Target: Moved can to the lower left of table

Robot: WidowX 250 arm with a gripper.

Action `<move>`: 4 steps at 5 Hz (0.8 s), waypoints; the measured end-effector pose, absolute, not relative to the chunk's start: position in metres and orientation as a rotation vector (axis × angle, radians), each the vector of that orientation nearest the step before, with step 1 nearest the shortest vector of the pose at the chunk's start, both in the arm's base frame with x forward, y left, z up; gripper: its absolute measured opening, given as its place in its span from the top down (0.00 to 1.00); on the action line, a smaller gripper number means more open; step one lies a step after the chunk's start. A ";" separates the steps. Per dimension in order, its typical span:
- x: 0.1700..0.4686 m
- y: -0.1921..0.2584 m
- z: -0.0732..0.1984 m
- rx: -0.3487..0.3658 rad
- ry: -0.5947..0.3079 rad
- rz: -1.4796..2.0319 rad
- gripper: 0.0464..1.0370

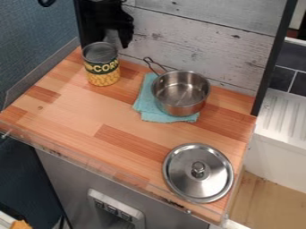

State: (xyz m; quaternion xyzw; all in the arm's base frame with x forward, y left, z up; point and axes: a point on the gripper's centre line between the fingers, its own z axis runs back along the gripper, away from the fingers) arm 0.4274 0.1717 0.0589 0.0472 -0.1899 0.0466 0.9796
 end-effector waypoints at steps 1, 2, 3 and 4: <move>0.418 0.169 0.047 0.088 -0.346 0.095 0.04; 0.398 0.159 0.034 0.062 -0.293 0.095 0.04; 0.379 0.148 0.048 0.047 -0.298 0.085 0.04; 0.360 0.142 0.051 0.019 -0.272 0.077 0.04</move>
